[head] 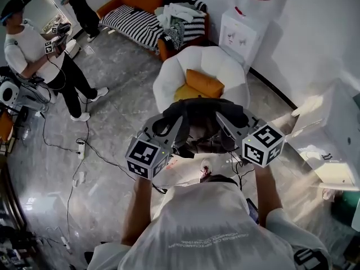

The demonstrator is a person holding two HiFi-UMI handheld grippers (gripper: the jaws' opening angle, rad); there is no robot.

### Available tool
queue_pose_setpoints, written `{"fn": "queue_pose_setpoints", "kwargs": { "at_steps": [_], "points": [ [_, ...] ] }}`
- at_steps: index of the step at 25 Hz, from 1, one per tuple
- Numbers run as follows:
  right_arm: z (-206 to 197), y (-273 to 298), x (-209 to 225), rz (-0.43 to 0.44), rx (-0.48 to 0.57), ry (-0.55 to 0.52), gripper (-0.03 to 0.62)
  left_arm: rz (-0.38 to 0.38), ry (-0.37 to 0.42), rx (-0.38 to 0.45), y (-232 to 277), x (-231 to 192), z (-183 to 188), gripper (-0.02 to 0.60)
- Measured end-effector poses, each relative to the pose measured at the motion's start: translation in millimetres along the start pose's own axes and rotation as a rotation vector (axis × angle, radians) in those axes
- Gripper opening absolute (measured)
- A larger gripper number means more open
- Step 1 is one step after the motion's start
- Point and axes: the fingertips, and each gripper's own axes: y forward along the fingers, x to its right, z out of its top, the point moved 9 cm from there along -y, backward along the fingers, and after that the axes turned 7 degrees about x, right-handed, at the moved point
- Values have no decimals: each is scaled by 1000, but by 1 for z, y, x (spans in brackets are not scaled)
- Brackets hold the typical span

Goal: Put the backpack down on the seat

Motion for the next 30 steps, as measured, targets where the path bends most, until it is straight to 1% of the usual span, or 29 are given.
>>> {"fn": "queue_pose_setpoints", "kwargs": {
  "at_steps": [4, 9, 14, 18, 27, 30],
  "points": [
    [0, 4, 15, 18, -18, 13, 23, 20, -32, -18, 13, -4, -2, 51],
    [-3, 17, 39, 78, -51, -3, 23, 73, -71, -42, 35, -13, -11, 51],
    [0, 30, 61, 120, -71, 2, 23, 106, -77, -49, 52, -23, -9, 52],
    [6, 38, 73, 130, -68, 5, 23, 112, -69, -39, 60, -27, -5, 54],
    [4, 65, 97, 140, -86, 30, 23, 139, -76, -46, 78, -49, -13, 54],
    [3, 72, 108, 137, -88, 35, 23, 133, -80, -40, 89, -58, -17, 54]
  ]
}}
